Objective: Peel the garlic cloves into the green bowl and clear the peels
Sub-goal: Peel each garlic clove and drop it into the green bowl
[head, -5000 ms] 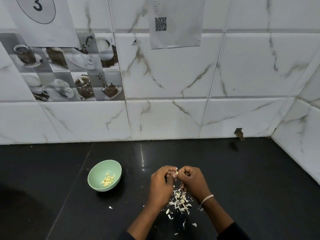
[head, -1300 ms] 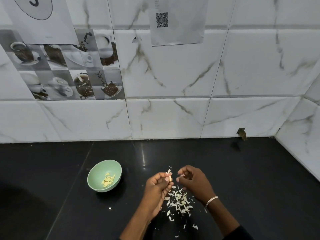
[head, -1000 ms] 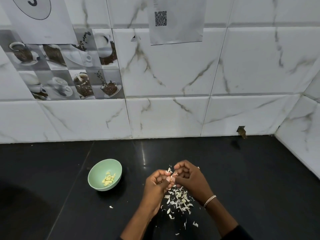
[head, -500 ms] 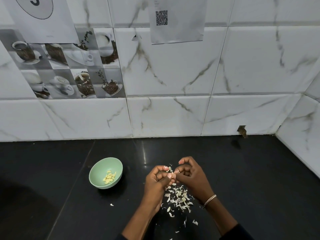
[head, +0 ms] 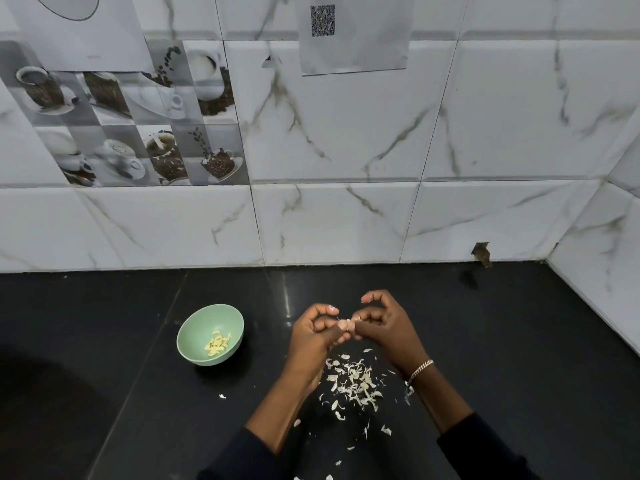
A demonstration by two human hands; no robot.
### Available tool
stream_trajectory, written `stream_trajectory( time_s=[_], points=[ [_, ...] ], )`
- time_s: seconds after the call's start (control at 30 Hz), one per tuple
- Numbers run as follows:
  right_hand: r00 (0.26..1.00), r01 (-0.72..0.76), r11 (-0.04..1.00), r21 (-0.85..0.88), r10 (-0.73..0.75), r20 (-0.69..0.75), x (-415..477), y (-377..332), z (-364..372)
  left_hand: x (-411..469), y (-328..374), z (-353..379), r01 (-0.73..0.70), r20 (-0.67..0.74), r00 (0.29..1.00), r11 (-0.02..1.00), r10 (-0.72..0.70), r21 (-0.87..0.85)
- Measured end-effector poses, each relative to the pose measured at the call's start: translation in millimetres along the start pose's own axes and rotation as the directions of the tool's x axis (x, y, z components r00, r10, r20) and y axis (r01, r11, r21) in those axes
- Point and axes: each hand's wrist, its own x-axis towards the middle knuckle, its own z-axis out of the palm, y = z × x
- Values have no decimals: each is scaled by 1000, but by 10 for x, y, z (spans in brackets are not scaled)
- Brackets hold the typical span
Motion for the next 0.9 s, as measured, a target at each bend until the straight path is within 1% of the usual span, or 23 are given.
stream_trajectory(
  time_s=[0.2,0.43,0.7,0.9],
  points=[
    [1000,3,1000,14,-3,23,145,-162,-68,103,108,113,-33,18,999,999,33,12],
    [1000,-5,995,97,3,28,146,-183,-105,162,138,108,-25,14,1000,999,24,22],
    [1000,-18,994,104,17,16,141,-132,-74,146,165,84,1,3,1000,1000,-2,25],
    [1000,4,996,84,-5,13,132,-127,-22,118,141,92,-40,-11,999,999,40,19]
  ],
)
